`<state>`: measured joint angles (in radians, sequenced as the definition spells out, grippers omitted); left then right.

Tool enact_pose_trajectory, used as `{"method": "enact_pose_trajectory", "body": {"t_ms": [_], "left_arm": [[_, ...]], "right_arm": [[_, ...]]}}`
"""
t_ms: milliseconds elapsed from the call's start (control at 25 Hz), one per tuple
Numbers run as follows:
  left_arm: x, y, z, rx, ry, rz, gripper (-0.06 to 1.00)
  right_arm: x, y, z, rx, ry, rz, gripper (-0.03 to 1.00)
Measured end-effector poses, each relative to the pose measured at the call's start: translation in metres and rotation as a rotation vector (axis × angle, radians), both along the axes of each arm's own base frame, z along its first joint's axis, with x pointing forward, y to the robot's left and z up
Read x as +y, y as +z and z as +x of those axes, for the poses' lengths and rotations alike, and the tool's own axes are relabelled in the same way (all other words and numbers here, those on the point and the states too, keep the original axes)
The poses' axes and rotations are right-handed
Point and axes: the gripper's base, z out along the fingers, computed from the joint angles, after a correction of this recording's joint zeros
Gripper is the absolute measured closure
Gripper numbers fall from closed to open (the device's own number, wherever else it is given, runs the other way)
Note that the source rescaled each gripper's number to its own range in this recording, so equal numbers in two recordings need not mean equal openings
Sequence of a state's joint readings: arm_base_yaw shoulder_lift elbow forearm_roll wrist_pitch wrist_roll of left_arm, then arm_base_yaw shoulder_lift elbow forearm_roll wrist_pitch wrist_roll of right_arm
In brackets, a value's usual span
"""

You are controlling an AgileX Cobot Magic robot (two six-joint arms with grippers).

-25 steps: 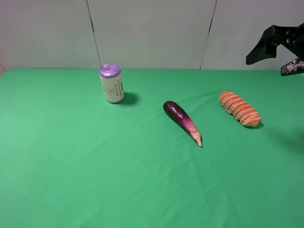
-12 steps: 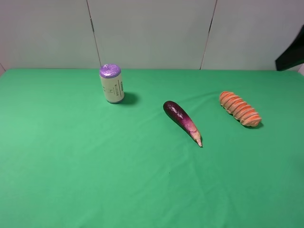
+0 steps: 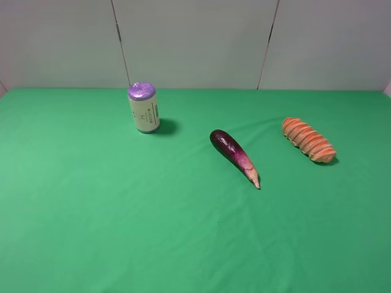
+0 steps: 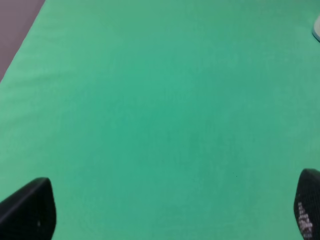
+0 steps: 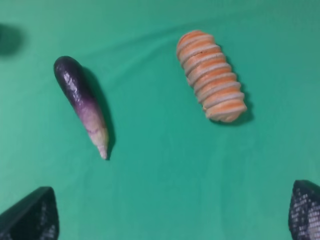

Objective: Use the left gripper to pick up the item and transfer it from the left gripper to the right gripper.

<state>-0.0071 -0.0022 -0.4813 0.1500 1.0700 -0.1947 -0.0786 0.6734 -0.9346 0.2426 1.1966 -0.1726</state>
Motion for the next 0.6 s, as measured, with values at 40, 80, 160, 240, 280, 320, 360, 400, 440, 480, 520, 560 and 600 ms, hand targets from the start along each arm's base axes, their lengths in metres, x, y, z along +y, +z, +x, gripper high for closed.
{"method": "enact_pose_trajectory", "body": {"t_ms": [40, 80, 160, 240, 280, 320, 360, 400, 440, 480, 520, 560, 600], "left_arm": [[0.0, 0.0, 0.0, 0.0, 0.0, 0.0, 0.0], [0.0, 0.0, 0.0, 0.0, 0.0, 0.0, 0.0], [0.0, 0.0, 0.0, 0.0, 0.0, 0.0, 0.0], [0.0, 0.0, 0.0, 0.0, 0.0, 0.0, 0.0], [0.0, 0.0, 0.0, 0.0, 0.0, 0.0, 0.0], [0.0, 0.0, 0.0, 0.0, 0.0, 0.0, 0.0], [0.0, 0.0, 0.0, 0.0, 0.0, 0.0, 0.0], [0.0, 0.0, 0.0, -0.001, 0.0, 0.001, 0.0], [0.0, 0.0, 0.0, -0.001, 0.001, 0.002, 0.0], [0.0, 0.0, 0.0, -0.001, 0.001, 0.002, 0.0], [0.0, 0.0, 0.0, -0.001, 0.001, 0.002, 0.0], [0.0, 0.0, 0.0, -0.001, 0.001, 0.002, 0.0], [0.0, 0.0, 0.0, -0.001, 0.001, 0.002, 0.0]], "right_arm": [[0.001, -0.003, -0.007, -0.013, 0.0, -0.001, -0.03], [0.001, -0.007, -0.016, -0.028, 0.0, -0.003, -0.03], [0.002, -0.015, -0.032, -0.061, -0.002, -0.007, -0.03], [0.003, -0.025, -0.047, -0.103, -0.005, -0.013, -0.03], [0.003, -0.029, -0.053, -0.133, -0.01, -0.018, -0.03], [0.003, -0.032, -0.058, -0.161, -0.016, -0.025, -0.03], [0.002, -0.037, -0.064, -0.191, -0.023, -0.036, -0.03], [0.001, -0.041, -0.068, -0.222, -0.032, -0.05, -0.03], [0.0, -0.044, -0.072, -0.251, -0.041, -0.064, -0.03], [-0.001, -0.049, -0.076, -0.278, -0.054, -0.077, -0.03], [-0.002, -0.053, -0.079, -0.296, -0.068, -0.086, -0.03], [-0.003, -0.058, -0.082, -0.315, -0.086, -0.083, -0.03], [-0.004, -0.062, -0.084, -0.325, -0.105, -0.08, -0.03]]}}
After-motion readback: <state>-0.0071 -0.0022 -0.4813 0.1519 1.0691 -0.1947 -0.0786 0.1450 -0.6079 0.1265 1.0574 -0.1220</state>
